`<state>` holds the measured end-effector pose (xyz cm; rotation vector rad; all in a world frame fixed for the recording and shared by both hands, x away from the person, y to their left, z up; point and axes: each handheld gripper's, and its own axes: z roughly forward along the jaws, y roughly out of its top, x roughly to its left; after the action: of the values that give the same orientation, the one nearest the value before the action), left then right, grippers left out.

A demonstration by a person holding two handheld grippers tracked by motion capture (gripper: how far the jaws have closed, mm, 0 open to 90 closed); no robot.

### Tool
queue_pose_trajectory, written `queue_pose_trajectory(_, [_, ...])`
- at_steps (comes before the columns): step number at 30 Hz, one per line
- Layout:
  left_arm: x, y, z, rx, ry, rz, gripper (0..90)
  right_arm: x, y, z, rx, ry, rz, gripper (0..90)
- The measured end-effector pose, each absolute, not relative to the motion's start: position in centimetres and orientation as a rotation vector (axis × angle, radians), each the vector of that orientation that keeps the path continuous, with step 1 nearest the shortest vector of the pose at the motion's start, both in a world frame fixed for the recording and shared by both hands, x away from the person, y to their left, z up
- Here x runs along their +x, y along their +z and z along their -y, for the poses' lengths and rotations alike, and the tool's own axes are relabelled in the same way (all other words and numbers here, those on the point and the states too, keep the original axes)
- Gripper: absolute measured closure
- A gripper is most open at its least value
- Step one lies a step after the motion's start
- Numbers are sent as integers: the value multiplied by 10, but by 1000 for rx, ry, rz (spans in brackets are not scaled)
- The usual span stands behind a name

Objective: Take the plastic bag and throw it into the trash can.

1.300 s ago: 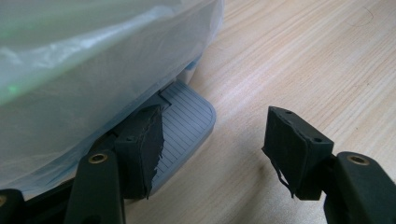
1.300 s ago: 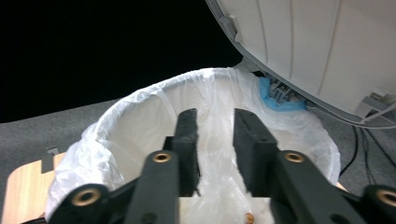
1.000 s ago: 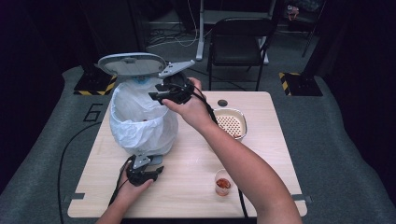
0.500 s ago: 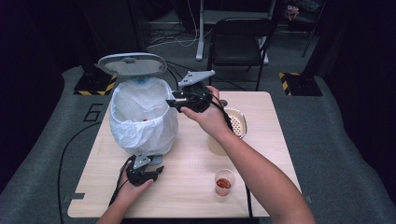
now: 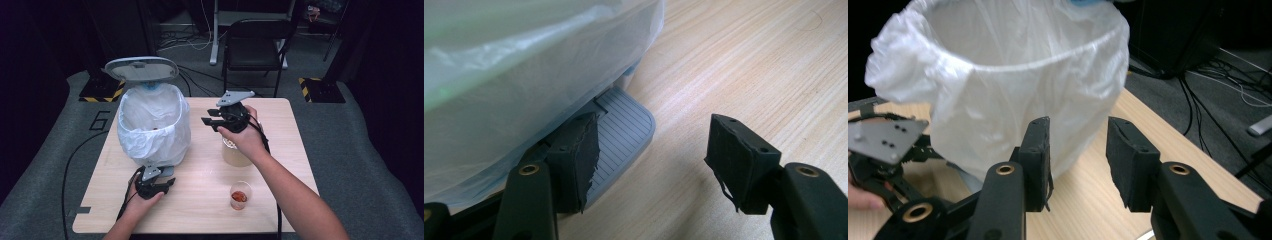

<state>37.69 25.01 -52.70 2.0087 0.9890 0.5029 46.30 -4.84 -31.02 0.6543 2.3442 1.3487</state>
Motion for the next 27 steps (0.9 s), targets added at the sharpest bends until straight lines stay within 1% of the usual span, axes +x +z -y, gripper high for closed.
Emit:
queue_pose_trajectory(12, [377,-527,-250,2019,505,-984,374,458,-350,95,759,1325,-2332,605])
queue_pose_trajectory(19, [377,-527,-250,2017,508,-985,374,456,-370,109,811,1302,-2330,607])
queue_pose_trajectory(27, [377,-527,-250,2018,506,-986,374,452,-392,116,815,1297,-2345,604])
